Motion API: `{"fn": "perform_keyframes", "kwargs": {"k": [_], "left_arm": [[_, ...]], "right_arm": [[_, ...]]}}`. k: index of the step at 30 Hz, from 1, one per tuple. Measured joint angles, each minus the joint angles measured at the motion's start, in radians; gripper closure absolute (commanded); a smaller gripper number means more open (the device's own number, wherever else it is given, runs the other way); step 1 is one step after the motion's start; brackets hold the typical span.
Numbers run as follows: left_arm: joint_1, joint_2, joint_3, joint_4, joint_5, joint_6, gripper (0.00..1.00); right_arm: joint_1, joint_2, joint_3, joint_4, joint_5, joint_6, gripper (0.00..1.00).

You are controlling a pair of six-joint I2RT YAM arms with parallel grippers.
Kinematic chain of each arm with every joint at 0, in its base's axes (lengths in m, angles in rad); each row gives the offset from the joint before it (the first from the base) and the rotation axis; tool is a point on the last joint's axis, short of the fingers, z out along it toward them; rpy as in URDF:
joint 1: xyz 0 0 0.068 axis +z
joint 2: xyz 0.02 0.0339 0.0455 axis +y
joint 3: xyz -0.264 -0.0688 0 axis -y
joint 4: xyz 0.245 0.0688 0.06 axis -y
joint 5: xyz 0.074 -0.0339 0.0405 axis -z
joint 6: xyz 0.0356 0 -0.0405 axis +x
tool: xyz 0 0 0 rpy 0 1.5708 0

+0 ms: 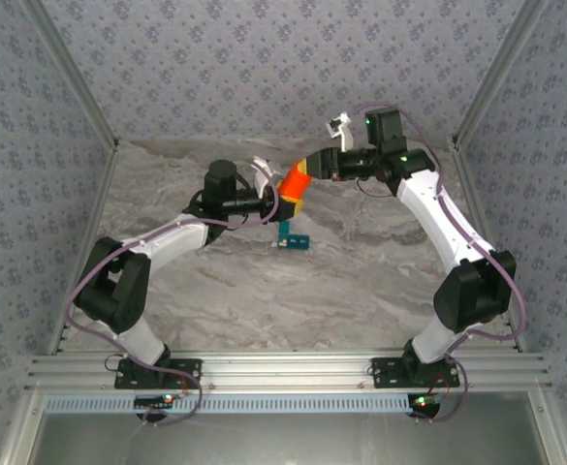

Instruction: Sort the pills into containers

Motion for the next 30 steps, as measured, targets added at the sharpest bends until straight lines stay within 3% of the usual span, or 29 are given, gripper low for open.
{"fn": "perform_keyframes", "kwargs": {"k": [4, 7, 12, 21, 25, 30], "left_arm": [[-0.011, 0.000, -0.003, -0.011, -0.081, 0.022, 1.00], [-0.046, -0.013, -0.026, -0.037, -0.218, 0.082, 1.00], [-0.133, -0.034, -0.061, -0.098, -0.524, 0.208, 1.00], [-0.262, -0.034, -0.105, -0.050, -0.998, 0.418, 1.00], [-0.286, -0.032, -0.117, -0.013, -1.098, 0.470, 1.00], [-0.291, -0.031, -0.117, 0.003, -1.128, 0.489, 1.00]], "right_arm": [[0.013, 0.000, -0.022, 0.041, 0.063, 0.051, 0.64], [0.025, -0.002, -0.057, 0.069, 0.120, 0.118, 0.64], [0.039, -0.002, -0.117, 0.097, 0.183, 0.250, 0.65], [0.040, 0.021, -0.136, 0.101, 0.200, 0.408, 0.65], [0.041, 0.021, -0.137, 0.108, 0.196, 0.437, 0.65], [0.042, 0.021, -0.137, 0.124, 0.193, 0.449, 0.61]]}}
